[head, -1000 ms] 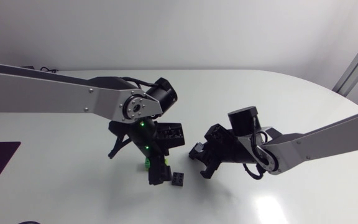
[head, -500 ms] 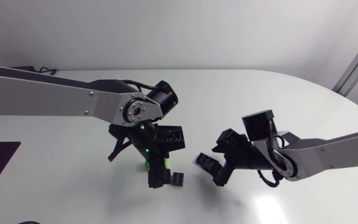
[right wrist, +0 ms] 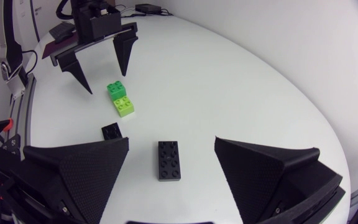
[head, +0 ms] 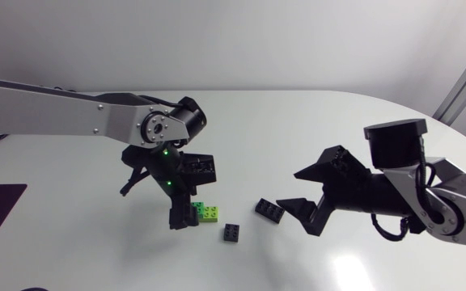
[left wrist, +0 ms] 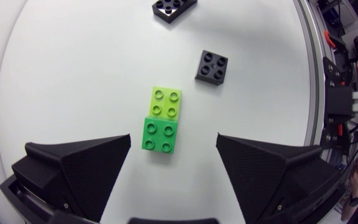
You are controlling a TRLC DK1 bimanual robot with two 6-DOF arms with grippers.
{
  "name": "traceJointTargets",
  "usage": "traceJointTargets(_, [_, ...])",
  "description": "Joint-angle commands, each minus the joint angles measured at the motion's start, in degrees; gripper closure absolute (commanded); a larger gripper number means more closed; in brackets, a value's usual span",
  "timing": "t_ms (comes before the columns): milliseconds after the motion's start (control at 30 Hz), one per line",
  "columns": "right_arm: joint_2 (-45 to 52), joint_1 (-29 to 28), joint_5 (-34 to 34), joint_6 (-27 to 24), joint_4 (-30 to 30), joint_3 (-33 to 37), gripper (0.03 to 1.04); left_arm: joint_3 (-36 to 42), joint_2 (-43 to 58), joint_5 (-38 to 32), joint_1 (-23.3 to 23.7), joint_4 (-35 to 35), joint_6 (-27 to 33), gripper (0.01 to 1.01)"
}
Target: Separate the duplo bricks
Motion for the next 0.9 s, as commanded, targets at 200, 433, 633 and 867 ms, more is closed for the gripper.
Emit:
traceJointTargets(200, [-5.1,-0.4,-1.3,-0.6,-4.8,-3.7,0.07,-2.5,1.1,-1.2,1.7,2.7,5.5,0.074])
traceJointTargets(433, [-8.8,0.5,-1.3,1.0,-6.9,-4.5,0.07,-2.3,3.0,-1.2,1.3,3.5,6.6,0.097])
traceJointTargets(633, [-9.9,1.5,-0.9,1.7,-6.9,-5.3,0.07,-2.3,4.5,-1.2,0.3,4.2,7.0,0.177])
traceJointTargets(867, [-10.1,3.0,-0.2,2.6,-6.8,-5.8,0.07,-1.8,5.7,-1.0,0.0,5.0,7.5,0.272])
